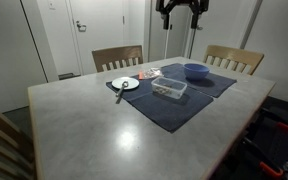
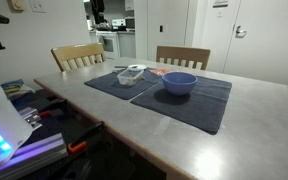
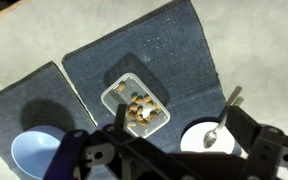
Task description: Pour the contents of the colourless bowl into the blue bowl
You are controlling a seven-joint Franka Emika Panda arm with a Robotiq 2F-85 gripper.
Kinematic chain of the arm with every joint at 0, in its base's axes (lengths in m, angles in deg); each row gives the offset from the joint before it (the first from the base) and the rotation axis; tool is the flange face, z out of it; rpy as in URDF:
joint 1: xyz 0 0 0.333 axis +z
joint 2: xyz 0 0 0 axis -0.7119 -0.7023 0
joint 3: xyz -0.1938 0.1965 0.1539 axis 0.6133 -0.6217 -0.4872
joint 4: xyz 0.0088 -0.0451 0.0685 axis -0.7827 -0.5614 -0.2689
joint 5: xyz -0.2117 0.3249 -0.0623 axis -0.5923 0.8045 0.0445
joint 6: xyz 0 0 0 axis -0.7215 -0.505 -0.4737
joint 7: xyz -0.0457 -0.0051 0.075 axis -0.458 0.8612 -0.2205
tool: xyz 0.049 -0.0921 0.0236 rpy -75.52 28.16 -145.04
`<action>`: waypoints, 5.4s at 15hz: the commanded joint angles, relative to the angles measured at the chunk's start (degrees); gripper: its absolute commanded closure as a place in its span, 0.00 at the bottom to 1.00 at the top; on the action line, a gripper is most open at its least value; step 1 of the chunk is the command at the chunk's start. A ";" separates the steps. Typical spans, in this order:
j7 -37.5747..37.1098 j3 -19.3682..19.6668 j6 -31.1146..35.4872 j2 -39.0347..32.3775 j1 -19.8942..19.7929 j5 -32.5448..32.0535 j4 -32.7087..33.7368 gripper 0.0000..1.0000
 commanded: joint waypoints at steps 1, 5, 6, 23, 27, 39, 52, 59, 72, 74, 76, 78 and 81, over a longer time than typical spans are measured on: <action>-4.44 1.41 6.07 0.33 -0.37 1.85 -4.25 0.00; -7.70 3.39 13.59 -0.31 -0.80 3.86 -8.27 0.00; -7.57 3.92 15.49 -0.52 -0.85 4.83 -9.13 0.00; 5.25 10.11 25.63 -10.87 -1.25 20.90 -7.44 0.00; 3.97 10.63 23.68 -12.87 -1.79 18.57 -5.30 0.00; 5.81 12.57 14.83 -29.26 -1.55 17.31 12.26 0.00; 1.29 13.36 15.59 -38.29 0.26 16.85 20.49 0.00; 0.02 13.80 15.89 -41.29 0.22 16.15 22.32 0.00; 0.69 13.59 16.44 -46.11 0.18 16.89 23.93 0.00; 0.40 13.64 17.19 -46.58 0.62 16.83 23.58 0.00; 0.05 13.78 18.29 -47.05 1.33 16.59 23.08 0.00; -0.75 14.25 19.42 -47.21 2.30 16.03 22.62 0.00; -2.54 15.17 21.47 -47.27 3.77 14.92 21.91 0.00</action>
